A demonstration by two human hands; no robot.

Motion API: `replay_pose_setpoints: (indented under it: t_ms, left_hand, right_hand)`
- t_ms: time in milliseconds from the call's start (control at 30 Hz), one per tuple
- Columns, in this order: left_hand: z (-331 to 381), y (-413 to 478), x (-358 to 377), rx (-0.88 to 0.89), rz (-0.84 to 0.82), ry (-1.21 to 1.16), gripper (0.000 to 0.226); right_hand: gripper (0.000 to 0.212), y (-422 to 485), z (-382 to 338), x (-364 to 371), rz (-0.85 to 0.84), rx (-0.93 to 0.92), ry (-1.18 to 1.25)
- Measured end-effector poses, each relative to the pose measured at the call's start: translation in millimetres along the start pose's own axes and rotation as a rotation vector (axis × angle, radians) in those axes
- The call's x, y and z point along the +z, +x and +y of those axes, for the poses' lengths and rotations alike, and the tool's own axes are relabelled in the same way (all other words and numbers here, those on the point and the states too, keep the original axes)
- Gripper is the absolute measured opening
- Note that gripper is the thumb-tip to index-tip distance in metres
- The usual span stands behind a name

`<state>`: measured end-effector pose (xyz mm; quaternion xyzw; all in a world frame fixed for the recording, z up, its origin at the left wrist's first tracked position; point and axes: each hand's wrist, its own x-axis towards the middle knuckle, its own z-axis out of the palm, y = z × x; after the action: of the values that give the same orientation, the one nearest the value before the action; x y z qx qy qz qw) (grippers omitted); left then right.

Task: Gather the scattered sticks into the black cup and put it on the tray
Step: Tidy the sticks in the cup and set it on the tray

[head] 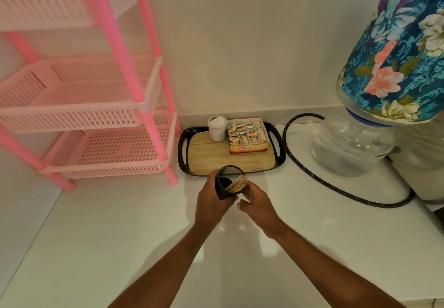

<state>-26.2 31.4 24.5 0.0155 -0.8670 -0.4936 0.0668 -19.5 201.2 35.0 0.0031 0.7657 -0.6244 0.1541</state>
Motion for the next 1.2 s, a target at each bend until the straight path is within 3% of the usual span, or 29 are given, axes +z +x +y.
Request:
replay_pose_setpoints:
  t_ms: [233, 667, 967, 1100, 1200]
  left_hand:
    - [9.5, 5.7, 0.3, 0.013, 0.014, -0.021, 0.076]
    - [13.0, 23.4, -2.7, 0.015, 0.125, -0.089, 0.086]
    - [11.8, 51.3, -9.9, -0.041, 0.195, -0.15, 0.074]
    - [10.1, 64.8, -11.8, 0.02, 0.264, -0.075, 0.076]
    - [9.1, 76.4, -14.7, -0.042, 0.233, -0.161, 0.083]
  right_hand:
    - [0.072, 11.3, 0.2, -2.2, 0.042, 0.036, 0.013]
    - [0.108, 14.8, -21.4, 10.6, -0.038, -0.029, -0.024]
    - [0.115, 52.9, -42.4, 19.5, -0.036, -0.038, -0.014]
    - [0.114, 73.8, -49.9, 22.7, -0.054, -0.079, -0.018]
    - [0.114, 90.3, -55.7, 26.5, -0.051, -0.103, -0.008]
